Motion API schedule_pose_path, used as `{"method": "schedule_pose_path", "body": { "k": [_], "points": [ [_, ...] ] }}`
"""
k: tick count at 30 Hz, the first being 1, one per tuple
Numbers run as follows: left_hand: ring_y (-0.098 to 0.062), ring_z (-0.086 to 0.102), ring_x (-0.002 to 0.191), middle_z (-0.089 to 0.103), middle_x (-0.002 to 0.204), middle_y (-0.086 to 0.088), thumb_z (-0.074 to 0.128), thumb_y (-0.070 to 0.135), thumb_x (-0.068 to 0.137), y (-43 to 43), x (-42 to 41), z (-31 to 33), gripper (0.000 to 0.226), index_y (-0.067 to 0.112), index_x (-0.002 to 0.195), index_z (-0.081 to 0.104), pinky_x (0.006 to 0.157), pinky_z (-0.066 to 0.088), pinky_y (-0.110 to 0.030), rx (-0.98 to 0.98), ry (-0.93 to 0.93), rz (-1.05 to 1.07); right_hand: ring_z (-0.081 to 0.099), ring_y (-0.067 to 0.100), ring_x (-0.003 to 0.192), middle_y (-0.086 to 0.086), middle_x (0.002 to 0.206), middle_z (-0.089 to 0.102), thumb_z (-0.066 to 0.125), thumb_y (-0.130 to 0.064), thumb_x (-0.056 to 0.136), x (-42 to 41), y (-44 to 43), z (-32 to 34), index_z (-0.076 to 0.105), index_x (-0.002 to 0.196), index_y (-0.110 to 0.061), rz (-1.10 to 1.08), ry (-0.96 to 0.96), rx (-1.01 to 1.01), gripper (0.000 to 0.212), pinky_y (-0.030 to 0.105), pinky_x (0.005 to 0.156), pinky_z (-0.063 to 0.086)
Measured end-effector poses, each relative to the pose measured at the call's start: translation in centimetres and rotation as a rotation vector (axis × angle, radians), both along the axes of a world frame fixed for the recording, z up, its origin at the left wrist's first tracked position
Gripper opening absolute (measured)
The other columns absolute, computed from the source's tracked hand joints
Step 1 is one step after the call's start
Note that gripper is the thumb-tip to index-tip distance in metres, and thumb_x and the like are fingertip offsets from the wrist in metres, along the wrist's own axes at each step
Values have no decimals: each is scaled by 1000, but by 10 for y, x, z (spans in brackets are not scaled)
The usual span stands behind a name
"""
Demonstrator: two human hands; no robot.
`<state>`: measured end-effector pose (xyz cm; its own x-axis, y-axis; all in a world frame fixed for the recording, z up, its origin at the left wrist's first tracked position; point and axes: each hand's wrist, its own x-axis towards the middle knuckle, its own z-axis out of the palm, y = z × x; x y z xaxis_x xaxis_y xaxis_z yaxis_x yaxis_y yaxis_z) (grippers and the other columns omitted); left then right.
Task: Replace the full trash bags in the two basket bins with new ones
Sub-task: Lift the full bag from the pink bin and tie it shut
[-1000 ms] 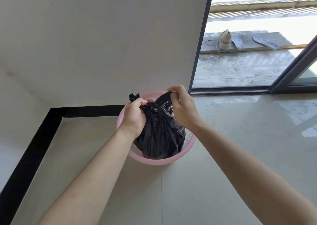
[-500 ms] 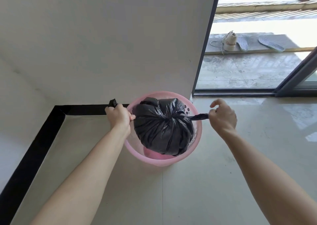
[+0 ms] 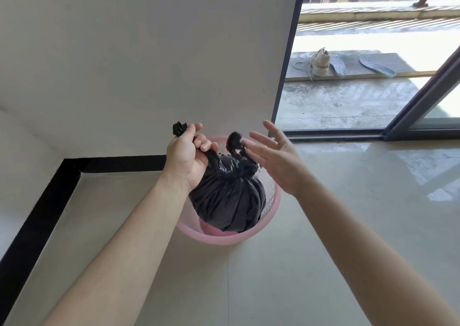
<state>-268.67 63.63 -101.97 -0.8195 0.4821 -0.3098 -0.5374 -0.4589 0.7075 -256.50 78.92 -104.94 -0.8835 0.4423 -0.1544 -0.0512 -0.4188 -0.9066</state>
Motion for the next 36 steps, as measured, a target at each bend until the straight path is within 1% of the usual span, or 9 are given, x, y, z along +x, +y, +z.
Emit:
{"method": "schedule_pose_path", "body": {
  "k": [7, 11, 14, 18, 21, 24, 27, 31, 36],
  "points": [
    [-11, 32, 46, 32, 55, 3, 38, 19, 106, -8, -11, 8, 25, 9, 91, 55, 61, 48, -30, 43, 3, 83, 65, 11, 104, -9, 108, 70, 75, -43, 78, 9, -11, -37, 67, 105, -27, -26, -379, 629, 32, 38, 98, 50],
    [-13, 42, 49, 39, 56, 1, 38, 21, 106, -11, -13, 12, 26, 6, 94, 55, 71, 57, -36, 63, 13, 82, 61, 20, 87, 0, 88, 69, 58, -35, 93, 1, -9, -42, 67, 92, -8, 139, -565, 931, 29, 34, 79, 48],
    [-20, 63, 68, 57, 67, -4, 40, 26, 105, -12, -14, 7, 25, 6, 101, 56, 82, 57, -41, -61, 120, 77, 64, 25, 79, 5, 82, 68, 52, -37, 98, -4, -15, -46, 63, 93, -7, 58, -526, 864, 32, 40, 73, 55],
    [-20, 55, 95, 63, 98, 0, 37, 54, 100, -18, -11, -10, 43, 17, 101, 60, 77, 45, -28, -547, 314, -18, 68, 27, 87, 8, 96, 70, 50, -41, 99, -8, -21, -41, 58, 95, -19, -138, -393, 652, 24, 51, 83, 56],
    [-24, 50, 125, 55, 135, -4, 29, 75, 90, -21, -4, -19, 80, 13, 136, 51, 100, 37, -32, -720, 211, -94, 68, 21, 81, 15, 100, 70, 49, -35, 103, -7, -22, -33, 59, 94, -15, -178, -329, 498, 25, 32, 67, 59],
    [-20, 56, 115, 55, 134, 0, 43, 91, 68, -21, 2, -33, 103, 17, 141, 46, 98, 46, -36, -933, 231, -212, 67, 12, 74, 11, 95, 72, 51, -39, 101, -5, -22, -32, 64, 100, -6, -180, -295, 263, 35, 20, 61, 53],
    [-17, 67, 92, 67, 108, -2, 70, 55, 79, -18, 10, -53, 61, 11, 120, 57, 77, 56, -33, -968, 326, -300, 64, 6, 71, 5, 86, 71, 66, -38, 94, 2, -22, -29, 69, 108, -4, -104, -241, 118, 37, 21, 74, 55],
    [-9, 57, 69, 66, 78, 3, 65, 30, 92, -15, 19, -57, 16, 16, 84, 65, 54, 42, -7, -1044, 553, -207, 59, 15, 74, 21, 90, 71, 77, -25, 86, 7, -21, -31, 78, 93, -20, -6, -305, 449, 9, 31, 76, 51],
    [-16, 59, 79, 63, 88, -3, 62, 33, 93, -14, 14, -55, 19, 16, 83, 63, 77, 48, -31, -967, 864, -74, 48, 11, 63, 0, 70, 55, 54, -29, 101, -6, -26, -31, 65, 87, -2, -169, -183, 788, 32, 27, 63, 38]
  ]
}}
